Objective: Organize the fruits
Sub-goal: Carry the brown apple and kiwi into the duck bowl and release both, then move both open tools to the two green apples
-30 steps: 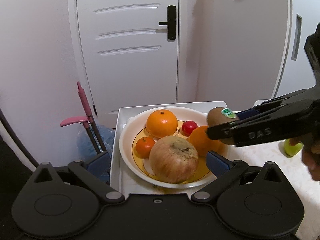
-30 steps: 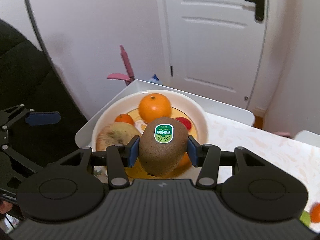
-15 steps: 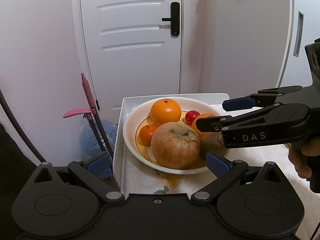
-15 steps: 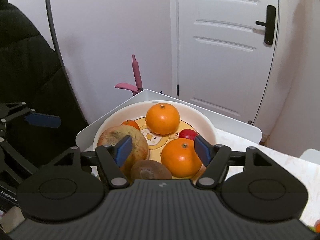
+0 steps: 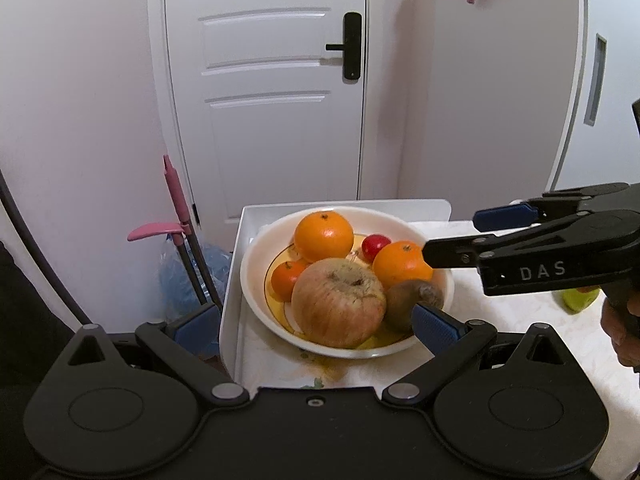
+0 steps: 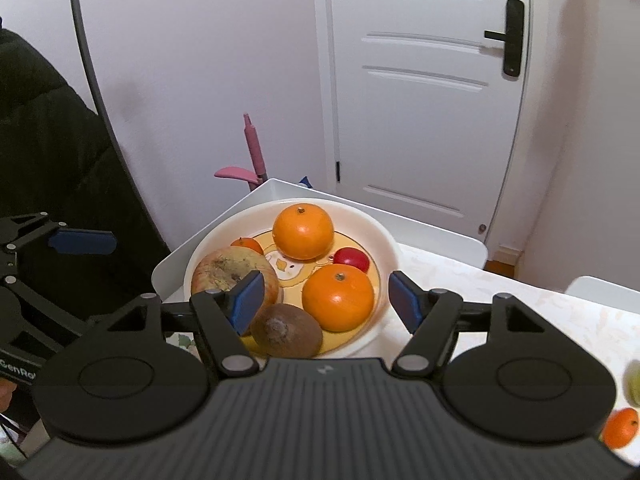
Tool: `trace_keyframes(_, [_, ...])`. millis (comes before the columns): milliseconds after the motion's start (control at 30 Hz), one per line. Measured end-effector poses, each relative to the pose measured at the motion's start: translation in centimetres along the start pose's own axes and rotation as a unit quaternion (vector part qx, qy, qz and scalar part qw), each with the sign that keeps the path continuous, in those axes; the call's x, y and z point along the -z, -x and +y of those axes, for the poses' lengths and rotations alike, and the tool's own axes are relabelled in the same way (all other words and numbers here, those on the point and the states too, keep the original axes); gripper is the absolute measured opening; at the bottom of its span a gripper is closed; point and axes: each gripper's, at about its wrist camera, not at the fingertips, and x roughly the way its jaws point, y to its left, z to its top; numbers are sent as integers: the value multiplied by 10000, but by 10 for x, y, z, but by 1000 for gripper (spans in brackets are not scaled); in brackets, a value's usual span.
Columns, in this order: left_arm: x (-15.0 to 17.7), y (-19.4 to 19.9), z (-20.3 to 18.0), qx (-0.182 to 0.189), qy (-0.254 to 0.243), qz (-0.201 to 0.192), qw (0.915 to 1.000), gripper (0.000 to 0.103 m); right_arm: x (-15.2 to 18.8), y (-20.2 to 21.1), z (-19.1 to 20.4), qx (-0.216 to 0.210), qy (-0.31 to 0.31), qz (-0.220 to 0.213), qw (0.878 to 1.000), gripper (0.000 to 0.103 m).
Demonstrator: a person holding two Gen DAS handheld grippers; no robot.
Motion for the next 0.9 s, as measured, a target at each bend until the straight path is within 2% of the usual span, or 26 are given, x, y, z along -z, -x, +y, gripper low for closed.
trace_keyframes(400, [-21,32,-32,10,-69,-208,9998,103,-1,59,-19,309,-364,-88,9988,84])
trace_keyframes(533, [-23,46,-53,-103,-90,-314,9994,103,8,86,-37,321,-473,-132,9983,89])
trace_keyframes(900, [-18,73,-124,-379,191,-374,9984,103,40,155,-113,490,-526,-90,9974,89])
